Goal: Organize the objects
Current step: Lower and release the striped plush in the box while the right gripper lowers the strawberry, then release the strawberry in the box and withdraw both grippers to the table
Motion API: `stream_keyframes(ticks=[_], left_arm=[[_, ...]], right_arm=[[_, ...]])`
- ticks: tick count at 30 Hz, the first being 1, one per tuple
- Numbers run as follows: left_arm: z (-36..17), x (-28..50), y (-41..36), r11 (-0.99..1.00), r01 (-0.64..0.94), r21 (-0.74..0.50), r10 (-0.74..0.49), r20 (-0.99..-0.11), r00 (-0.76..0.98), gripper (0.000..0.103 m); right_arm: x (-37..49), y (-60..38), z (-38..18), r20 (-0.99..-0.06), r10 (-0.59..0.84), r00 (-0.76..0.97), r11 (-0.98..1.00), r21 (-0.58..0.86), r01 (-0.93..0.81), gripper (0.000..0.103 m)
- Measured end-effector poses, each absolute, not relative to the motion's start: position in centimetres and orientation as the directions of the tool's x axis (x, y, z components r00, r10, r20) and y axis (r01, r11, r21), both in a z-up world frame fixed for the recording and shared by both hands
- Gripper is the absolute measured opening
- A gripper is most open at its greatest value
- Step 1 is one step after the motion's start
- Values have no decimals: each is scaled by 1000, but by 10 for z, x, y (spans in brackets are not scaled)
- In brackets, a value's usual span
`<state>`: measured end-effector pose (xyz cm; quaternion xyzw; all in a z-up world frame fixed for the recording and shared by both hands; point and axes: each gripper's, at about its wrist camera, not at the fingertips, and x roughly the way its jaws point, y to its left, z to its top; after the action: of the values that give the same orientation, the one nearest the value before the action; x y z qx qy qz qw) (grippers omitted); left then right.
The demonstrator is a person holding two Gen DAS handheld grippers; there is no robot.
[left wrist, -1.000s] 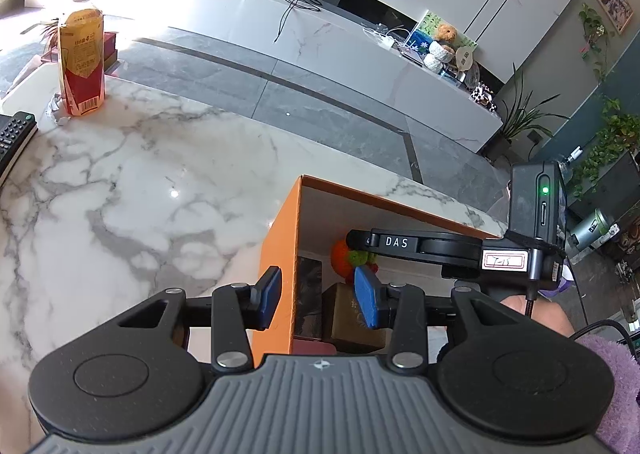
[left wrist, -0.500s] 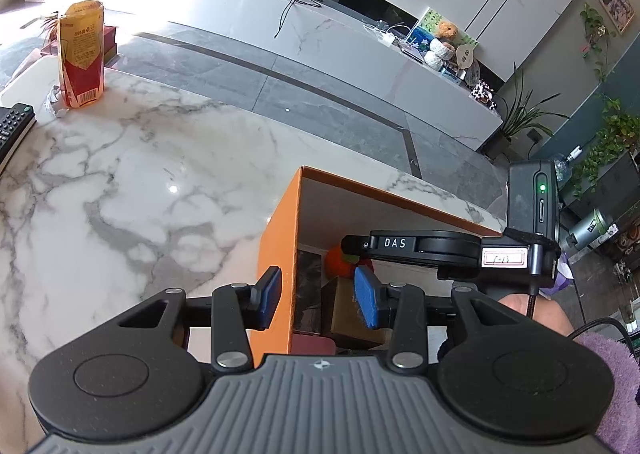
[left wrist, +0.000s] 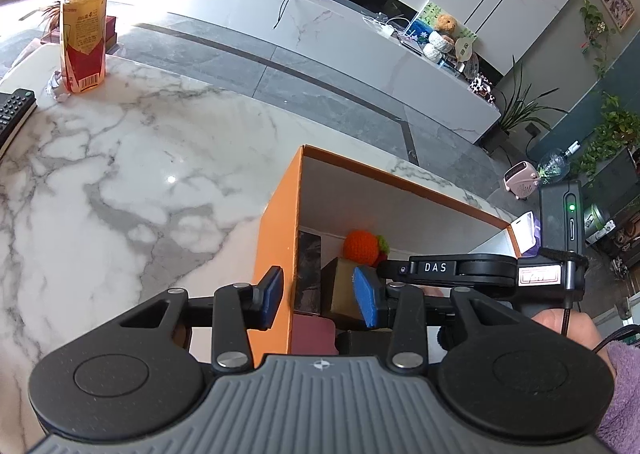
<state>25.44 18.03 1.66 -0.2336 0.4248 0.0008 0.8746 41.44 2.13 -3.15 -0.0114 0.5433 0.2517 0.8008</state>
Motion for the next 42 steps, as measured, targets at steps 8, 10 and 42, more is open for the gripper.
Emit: stream_keyframes(ticks=[8, 10, 42], left_arm=[[19, 249, 181, 893, -210, -399, -185, -749, 636, 46], [19, 249, 182, 893, -210, -398, -184, -748, 637, 46], [61, 207, 146, 919, -136, -369, -188, -715, 673, 41]], right_arm=[[420, 24, -32, -855, 450, 258, 862, 339, -377, 16], [423, 20, -28, -844, 461, 273, 861, 351, -367, 17], [380, 4, 26, -806, 510, 301, 800, 316, -510, 22]])
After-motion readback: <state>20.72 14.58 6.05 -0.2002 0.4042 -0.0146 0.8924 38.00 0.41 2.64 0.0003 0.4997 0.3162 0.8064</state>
